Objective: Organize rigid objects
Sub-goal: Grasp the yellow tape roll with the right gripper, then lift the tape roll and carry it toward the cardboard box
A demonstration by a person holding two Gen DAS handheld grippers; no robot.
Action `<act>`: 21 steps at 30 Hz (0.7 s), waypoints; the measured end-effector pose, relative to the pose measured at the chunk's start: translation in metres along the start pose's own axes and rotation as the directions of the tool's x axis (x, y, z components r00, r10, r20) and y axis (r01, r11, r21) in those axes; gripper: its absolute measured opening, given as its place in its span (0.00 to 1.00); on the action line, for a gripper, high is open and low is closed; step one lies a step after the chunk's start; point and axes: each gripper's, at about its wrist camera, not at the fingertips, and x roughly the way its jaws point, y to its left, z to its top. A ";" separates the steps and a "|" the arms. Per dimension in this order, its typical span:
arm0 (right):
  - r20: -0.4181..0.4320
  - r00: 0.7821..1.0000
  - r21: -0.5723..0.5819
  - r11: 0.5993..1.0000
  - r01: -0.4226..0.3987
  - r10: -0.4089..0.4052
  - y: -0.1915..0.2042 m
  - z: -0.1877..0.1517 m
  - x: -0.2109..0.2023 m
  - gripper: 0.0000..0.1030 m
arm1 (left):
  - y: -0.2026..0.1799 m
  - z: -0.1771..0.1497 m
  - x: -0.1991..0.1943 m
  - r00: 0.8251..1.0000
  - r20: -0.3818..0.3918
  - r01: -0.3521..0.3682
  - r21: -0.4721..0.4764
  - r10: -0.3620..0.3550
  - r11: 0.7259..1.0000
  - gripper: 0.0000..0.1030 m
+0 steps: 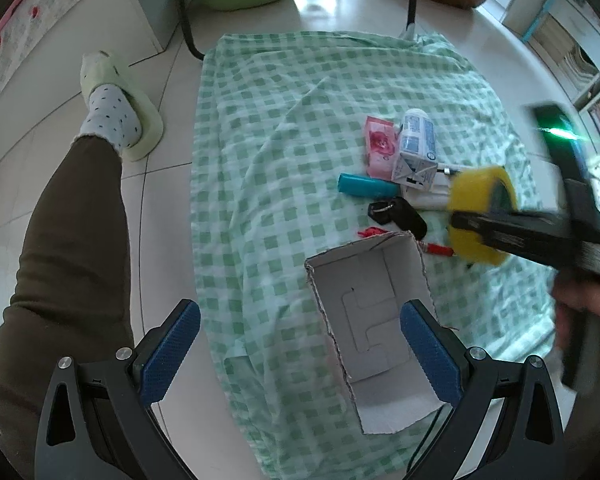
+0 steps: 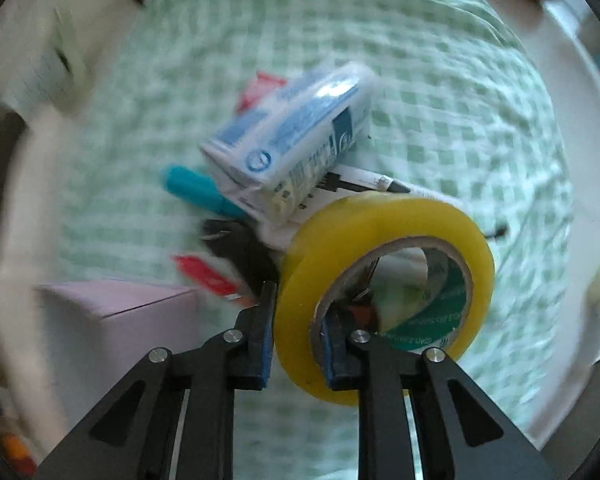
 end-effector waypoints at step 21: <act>-0.144 0.980 0.400 0.914 -0.067 0.134 -0.014 -0.142 0.035 0.22 | -0.005 -0.013 -0.011 0.999 -0.035 -0.038 0.044 0.039 0.998 0.98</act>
